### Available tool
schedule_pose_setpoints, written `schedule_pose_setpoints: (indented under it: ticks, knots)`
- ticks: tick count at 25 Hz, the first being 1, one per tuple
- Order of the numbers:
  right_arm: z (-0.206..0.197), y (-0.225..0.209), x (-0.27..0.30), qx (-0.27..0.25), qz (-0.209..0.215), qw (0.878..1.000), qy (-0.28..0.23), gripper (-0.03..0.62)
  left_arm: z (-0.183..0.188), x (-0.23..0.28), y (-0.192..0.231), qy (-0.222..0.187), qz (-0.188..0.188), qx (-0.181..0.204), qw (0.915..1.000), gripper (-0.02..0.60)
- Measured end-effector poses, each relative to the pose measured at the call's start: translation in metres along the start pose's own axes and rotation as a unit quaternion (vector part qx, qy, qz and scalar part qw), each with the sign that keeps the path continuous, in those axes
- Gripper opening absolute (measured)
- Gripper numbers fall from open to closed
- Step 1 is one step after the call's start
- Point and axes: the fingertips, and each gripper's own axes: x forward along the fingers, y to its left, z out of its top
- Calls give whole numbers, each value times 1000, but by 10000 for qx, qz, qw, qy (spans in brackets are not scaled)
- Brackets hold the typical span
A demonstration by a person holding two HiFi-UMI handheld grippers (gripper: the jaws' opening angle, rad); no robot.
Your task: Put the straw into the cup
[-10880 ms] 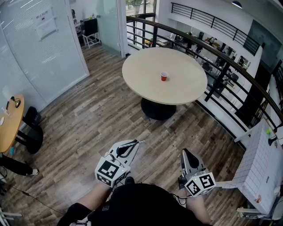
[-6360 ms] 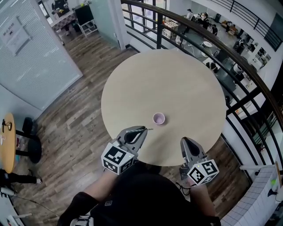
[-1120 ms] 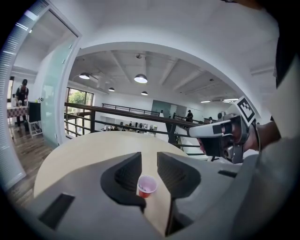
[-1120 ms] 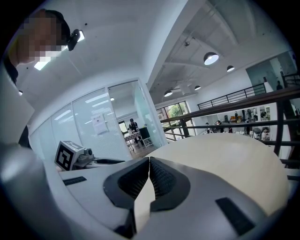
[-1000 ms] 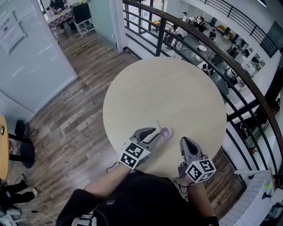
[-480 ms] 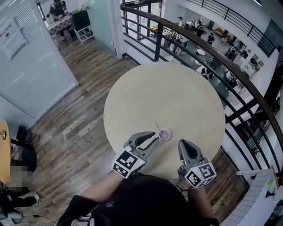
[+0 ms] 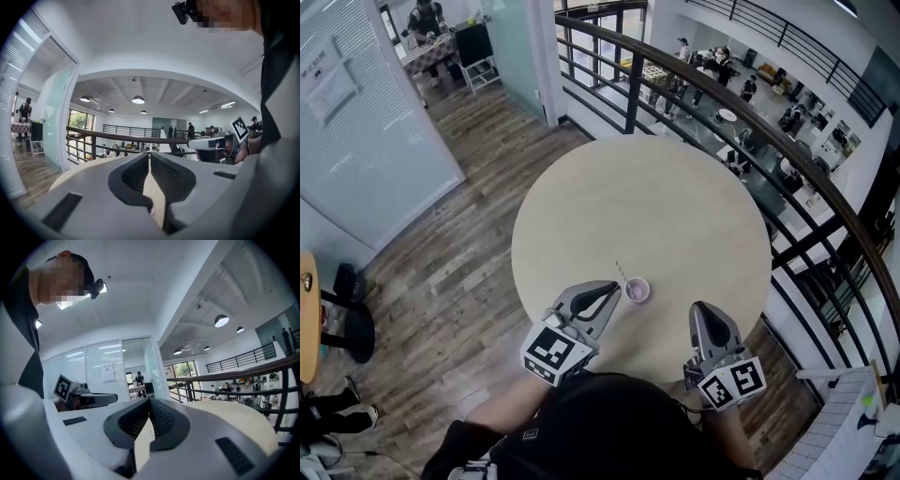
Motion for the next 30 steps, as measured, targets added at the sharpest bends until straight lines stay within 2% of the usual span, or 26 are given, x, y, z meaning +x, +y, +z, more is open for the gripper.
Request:
schedule_pose_setpoints:
  ticks: [21, 30]
  knots:
    - [2, -2, -7, -147, 190, 9997, 17, 20, 3, -3, -8, -110, 240, -68, 9996, 8]
    - [4, 1, -12, -216, 258, 9994, -3, 20, 3, -2, -16, -137, 224, -80, 9996, 8]
